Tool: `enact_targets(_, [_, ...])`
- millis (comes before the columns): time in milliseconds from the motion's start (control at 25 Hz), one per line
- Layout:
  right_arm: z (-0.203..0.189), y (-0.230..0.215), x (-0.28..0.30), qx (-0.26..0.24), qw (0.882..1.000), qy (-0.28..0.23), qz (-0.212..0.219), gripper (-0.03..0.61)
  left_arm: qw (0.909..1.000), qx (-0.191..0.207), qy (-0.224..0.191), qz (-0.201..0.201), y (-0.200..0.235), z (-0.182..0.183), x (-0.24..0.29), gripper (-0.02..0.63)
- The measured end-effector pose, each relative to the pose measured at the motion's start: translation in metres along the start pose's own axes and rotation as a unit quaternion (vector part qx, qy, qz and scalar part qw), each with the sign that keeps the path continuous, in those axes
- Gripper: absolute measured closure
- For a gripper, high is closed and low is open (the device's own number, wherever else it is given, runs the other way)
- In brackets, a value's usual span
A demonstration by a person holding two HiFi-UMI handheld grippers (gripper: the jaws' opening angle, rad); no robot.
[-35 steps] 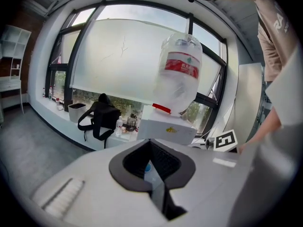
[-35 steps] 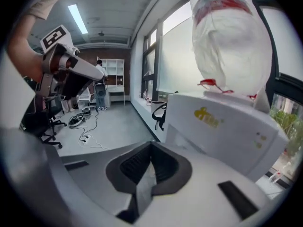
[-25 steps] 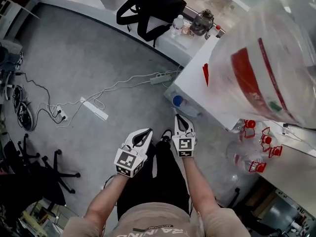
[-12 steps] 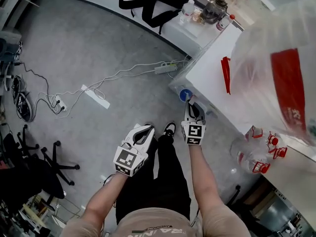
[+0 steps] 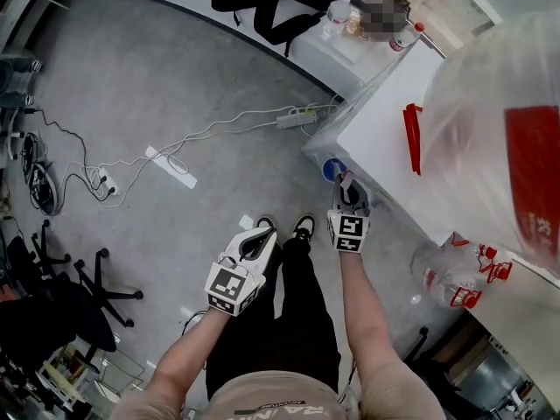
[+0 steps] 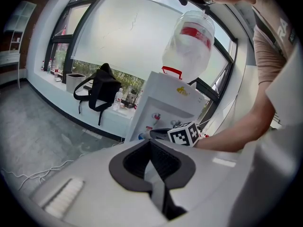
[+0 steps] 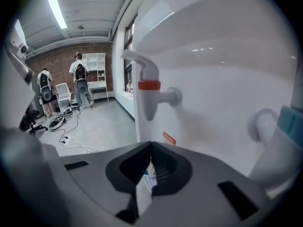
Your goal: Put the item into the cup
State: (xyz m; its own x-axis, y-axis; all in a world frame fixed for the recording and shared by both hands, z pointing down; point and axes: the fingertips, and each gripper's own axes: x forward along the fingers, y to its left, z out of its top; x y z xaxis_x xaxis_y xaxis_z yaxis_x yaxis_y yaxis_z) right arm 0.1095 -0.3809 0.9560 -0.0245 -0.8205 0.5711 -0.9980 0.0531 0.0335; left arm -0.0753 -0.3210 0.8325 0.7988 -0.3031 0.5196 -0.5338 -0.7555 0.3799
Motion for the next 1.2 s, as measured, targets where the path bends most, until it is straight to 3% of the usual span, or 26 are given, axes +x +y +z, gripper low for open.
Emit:
enact_targets(480, [-0.010,-0.002,0.017,-0.013,1.000,0.018,-0.017,0.566,0.9999,-0.008,0.008,0.008,0.009,-0.014,-0.008,0.606])
enact_targets(800, [-0.011,0.008,-0.004,-0.012,1.000,0.016,-0.016,0.566,0.9999,-0.012,0.007,0.009,0.008,-0.013,-0.011,0.606])
enact_targets(1000, [-0.018,0.024,-0.033,-0.002,0.999,0.032,0.006,0.566,1.0000,0.000,-0.004,-0.002,-0.004,0.008,-0.009,0.606])
enact_targets(1200, [0.001,0.052,-0.070,0.005,0.998,0.031,0.050,0.566,0.9996,0.023,-0.014,-0.011,-0.019,0.039,-0.013,0.606])
